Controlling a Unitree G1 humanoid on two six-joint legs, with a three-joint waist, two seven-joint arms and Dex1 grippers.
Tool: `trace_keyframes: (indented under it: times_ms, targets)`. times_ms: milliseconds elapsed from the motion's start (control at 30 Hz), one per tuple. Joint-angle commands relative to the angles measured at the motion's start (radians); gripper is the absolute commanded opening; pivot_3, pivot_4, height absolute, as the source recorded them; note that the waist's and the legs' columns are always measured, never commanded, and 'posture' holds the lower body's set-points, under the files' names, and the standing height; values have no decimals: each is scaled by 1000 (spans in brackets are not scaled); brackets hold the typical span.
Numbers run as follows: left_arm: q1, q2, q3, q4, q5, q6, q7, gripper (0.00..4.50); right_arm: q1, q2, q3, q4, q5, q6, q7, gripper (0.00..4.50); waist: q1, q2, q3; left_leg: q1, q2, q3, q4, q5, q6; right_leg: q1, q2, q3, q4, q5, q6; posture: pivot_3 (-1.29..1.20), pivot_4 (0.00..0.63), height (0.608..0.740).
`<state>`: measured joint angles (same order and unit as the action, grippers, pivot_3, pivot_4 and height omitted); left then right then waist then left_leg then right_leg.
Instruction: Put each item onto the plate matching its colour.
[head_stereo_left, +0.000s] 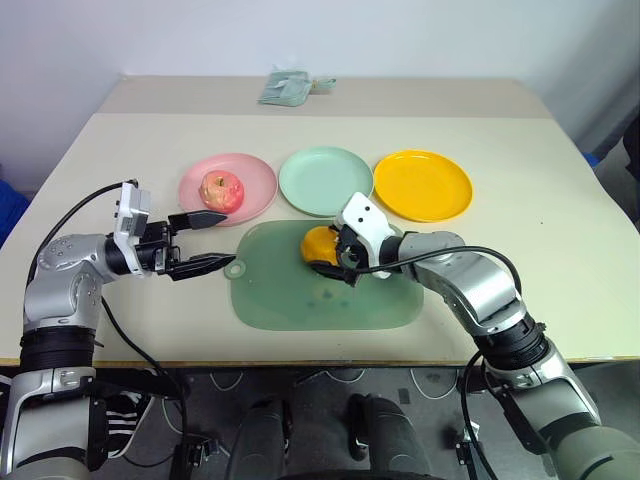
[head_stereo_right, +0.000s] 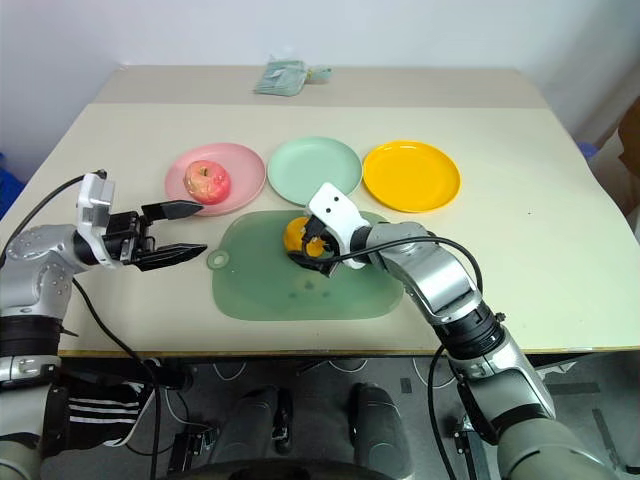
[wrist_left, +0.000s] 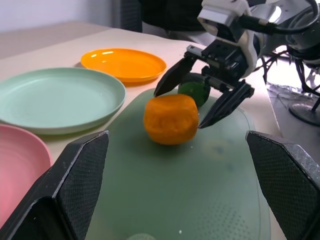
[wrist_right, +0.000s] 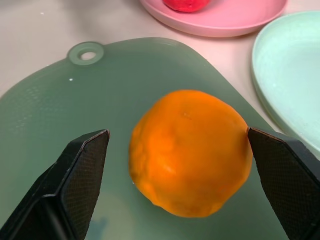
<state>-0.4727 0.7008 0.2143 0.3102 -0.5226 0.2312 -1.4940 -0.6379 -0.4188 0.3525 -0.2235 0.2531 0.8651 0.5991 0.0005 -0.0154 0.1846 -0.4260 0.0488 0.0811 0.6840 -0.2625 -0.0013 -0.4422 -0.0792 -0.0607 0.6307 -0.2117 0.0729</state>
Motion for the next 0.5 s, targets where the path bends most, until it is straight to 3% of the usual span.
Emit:
trace_keyframes:
  times_ms: [33,500]
  targets:
    - [-6,11,10,-28,-22,2,5,4472,1,15,3,-7,-13,-9,-1,4500,-2,0,0,0,0,0,0,0,0,0,0,0,0,0,0,0,150,740]
    - [-26,8,-1,-16,-20,-1,6,4472,-30,54,-75,-54,52,18,29,4500,-14,0,0,0,0,0,-1,0,0,0,0,0,0,0,1,0,150,740]
